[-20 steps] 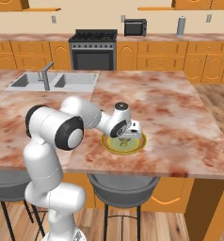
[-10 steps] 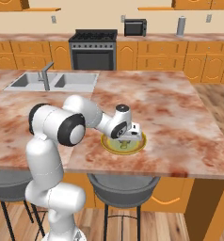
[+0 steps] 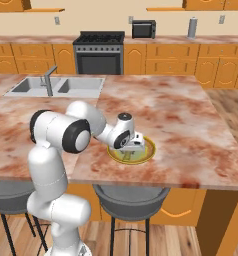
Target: Retrieve the butter from the fridge and place it on a plate on the dining table. Then retrieve the butter knife by the fridge and place it near the plate.
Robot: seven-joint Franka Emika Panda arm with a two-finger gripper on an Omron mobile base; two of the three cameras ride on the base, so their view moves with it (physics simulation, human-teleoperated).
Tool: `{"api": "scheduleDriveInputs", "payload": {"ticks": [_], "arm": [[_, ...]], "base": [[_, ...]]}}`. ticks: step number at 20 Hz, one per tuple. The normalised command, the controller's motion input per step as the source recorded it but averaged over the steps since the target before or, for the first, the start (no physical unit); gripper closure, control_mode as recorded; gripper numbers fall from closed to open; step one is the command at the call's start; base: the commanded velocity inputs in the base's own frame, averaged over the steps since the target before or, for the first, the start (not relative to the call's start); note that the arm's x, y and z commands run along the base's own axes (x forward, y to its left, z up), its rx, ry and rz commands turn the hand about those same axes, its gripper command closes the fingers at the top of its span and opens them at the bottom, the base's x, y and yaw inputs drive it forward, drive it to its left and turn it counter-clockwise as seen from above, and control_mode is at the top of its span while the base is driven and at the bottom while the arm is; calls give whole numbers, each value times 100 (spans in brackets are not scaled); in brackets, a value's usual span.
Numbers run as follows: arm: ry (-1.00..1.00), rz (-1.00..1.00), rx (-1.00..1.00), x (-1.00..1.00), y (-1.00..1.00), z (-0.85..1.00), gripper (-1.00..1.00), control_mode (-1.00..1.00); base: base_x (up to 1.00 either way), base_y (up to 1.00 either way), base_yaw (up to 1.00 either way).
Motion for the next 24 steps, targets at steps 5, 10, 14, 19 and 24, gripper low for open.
{"api": "scheduleDriveInputs", "payload": {"ticks": [5, 10, 14, 19, 24], "arm": [[0, 0, 0, 0, 0, -2, -100, -100], [0, -4, 0, -4, 0, 25, -100, -100], [9, -8, 2, -29, -1, 98, -100, -100], [16, -18, 12, -58, 0, 100, -100, -100], [14, -12, 9, -62, 9, 97, -100, -100]], "base": [[0, 0, 0], [0, 0, 0], [0, 0, 0], [0, 0, 0], [0, 0, 0]]}}
